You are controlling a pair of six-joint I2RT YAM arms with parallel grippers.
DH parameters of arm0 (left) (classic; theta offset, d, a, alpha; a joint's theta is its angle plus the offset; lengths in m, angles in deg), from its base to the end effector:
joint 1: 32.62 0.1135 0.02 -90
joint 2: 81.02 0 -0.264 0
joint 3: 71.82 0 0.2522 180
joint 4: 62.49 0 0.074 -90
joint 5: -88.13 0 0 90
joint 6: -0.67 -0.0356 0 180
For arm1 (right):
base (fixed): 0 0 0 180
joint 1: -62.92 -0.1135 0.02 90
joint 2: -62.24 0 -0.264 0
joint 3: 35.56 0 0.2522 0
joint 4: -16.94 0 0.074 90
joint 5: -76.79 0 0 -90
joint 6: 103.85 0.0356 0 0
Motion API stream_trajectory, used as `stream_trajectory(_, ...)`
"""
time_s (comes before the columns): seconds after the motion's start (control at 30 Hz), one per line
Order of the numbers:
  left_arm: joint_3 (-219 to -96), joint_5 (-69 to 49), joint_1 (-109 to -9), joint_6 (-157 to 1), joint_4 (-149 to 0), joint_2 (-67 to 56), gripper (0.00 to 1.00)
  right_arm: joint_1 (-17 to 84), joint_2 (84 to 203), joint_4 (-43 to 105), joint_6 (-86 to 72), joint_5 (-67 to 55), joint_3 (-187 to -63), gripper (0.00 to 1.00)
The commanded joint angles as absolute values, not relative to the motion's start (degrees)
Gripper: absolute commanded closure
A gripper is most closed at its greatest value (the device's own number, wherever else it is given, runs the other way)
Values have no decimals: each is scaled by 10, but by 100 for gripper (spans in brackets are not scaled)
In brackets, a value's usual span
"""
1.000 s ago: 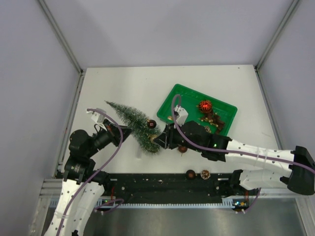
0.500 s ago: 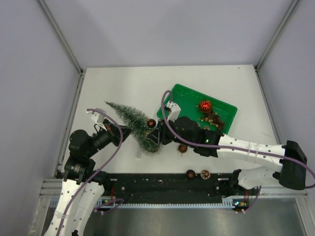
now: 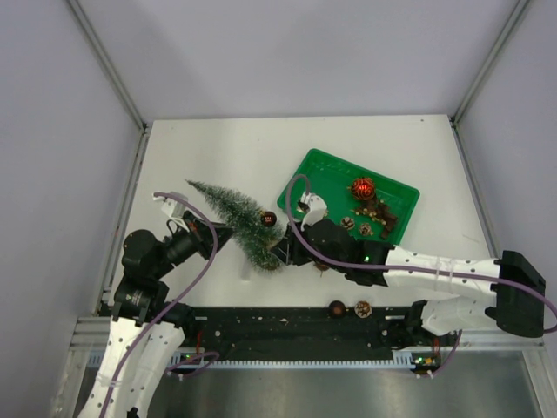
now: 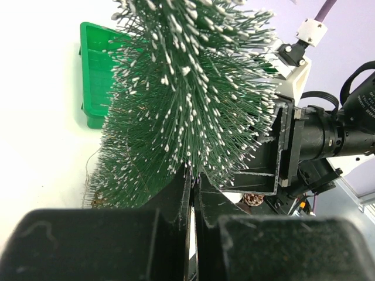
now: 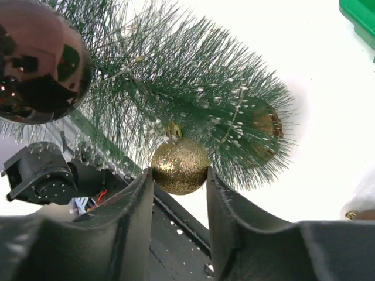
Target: Decorate the small christmas tree
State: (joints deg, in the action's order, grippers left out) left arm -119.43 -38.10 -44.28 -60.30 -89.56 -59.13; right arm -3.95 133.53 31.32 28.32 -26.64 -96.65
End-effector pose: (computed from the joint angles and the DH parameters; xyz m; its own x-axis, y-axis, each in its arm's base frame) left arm 0.0985 -0.0418 0.3190 -0.3801 -0.3213 -0.8674 0.6373 0.5887 -0.4973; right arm 0.1185 0.2564 0.2737 -0.6659 0.1034 -0.7389 -0.4918 0.6839 0.5389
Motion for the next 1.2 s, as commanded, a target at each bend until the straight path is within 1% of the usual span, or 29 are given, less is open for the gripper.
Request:
stream_trajectory(0.0, -1192, -393, -440, -595, -856, -603, 100, -52, 1297, 299, 285, -301, -965, 59)
stream_trajectory(0.07, -1192, -392, -440, -595, -855, -603, 100, -53, 1289, 297, 281, -299, -969, 45)
stream_trajectory(0.1, -1193, -392, -440, -595, -856, -603, 100, -55, 1287, 298, 280, -299, -970, 41)
stream_trajectory(0.13, -1192, -391, -440, -595, -855, -602, 100, -54, 1284, 298, 279, -298, -971, 40)
stream_trajectory(0.3, -1194, -390, -440, -596, -859, -605, 100, -54, 1261, 306, 276, -308, -970, 38)
stream_trajectory(0.43, -1194, -390, -440, -599, -862, -605, 100, -55, 1225, 357, 273, -332, -967, 38)
stream_trajectory(0.63, -1192, -388, -440, -599, -862, -605, 100, -41, 1174, 490, 289, -439, -967, 41)
stream_trajectory(0.73, -1192, -388, -440, -600, -862, -606, 100, 20, 1158, 562, 316, -446, -963, 44)
stream_trajectory(0.83, -1191, -387, -440, -600, -862, -605, 100, 136, 1164, 593, 311, -389, -955, 46)
stream_trajectory(0.93, -1193, -388, -440, -602, -864, -605, 100, 245, 1206, 598, 276, -342, -953, 45)
stream_trajectory(1.03, -1199, -385, -440, -609, -872, -603, 100, 291, 1284, 598, 245, -332, -970, 41)
stream_trajectory(1.17, -1203, -384, -440, -615, -877, -598, 100, 311, 1354, 566, 222, -321, -989, 35)
